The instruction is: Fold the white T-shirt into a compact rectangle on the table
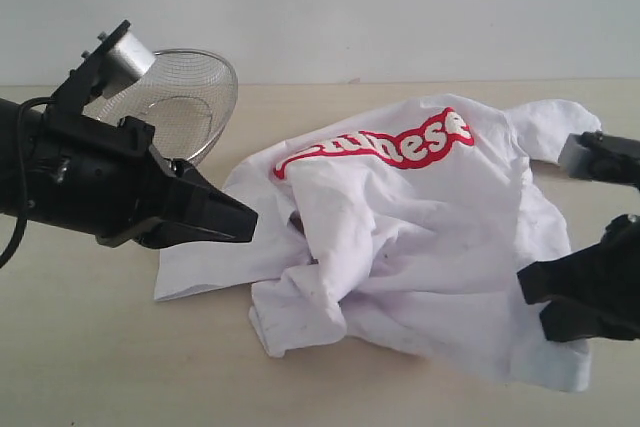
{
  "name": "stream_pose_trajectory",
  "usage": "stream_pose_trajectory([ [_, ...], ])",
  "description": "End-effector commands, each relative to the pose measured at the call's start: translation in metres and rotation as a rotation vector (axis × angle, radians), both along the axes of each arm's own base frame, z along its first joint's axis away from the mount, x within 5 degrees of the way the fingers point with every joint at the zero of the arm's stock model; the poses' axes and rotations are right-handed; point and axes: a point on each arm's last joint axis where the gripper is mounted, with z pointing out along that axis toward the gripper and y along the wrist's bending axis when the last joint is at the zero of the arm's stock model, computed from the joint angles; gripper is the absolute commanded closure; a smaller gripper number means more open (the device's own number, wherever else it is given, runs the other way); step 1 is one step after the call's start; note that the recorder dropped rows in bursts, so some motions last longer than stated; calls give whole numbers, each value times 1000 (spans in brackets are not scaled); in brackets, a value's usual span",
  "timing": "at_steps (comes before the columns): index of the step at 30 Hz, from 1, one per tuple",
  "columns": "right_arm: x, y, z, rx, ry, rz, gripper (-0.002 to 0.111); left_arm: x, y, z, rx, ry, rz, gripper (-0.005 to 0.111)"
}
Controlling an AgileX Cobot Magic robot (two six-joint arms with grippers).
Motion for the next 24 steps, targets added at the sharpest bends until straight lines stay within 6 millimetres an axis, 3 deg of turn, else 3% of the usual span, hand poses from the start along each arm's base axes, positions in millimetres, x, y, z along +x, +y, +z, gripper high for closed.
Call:
stream_pose_trajectory([
  [1, -3, -10, 20, -122, 52, 8, 108, -3, -1, 0, 1, -2, -22, 102],
  [5, -3, -22, 24, -241, 78, -33, 108, -3, -1, 0, 1, -1, -24, 102],
  [14, 5, -27, 7, -322, 176, 4, 104, -3, -1, 0, 7, -4, -27, 102],
  [15, 5, -28, 5, -341, 189, 13, 98, -3, -1, 0, 10, -4, -29, 102],
  [18, 8, -46, 4, -515, 206, -108, 42, -3, -1, 0, 13, -6, -31, 102],
  [19, 8, -49, 4, -552, 203, -122, 39, -3, -1, 0, 13, -6, -31, 102],
  [21, 8, -54, 6, -606, 202, -162, 46, -3, -1, 0, 13, -6, -31, 102],
  [24, 11, -32, 3, -364, 161, -75, 83, -3, -1, 0, 14, -10, -25, 102],
])
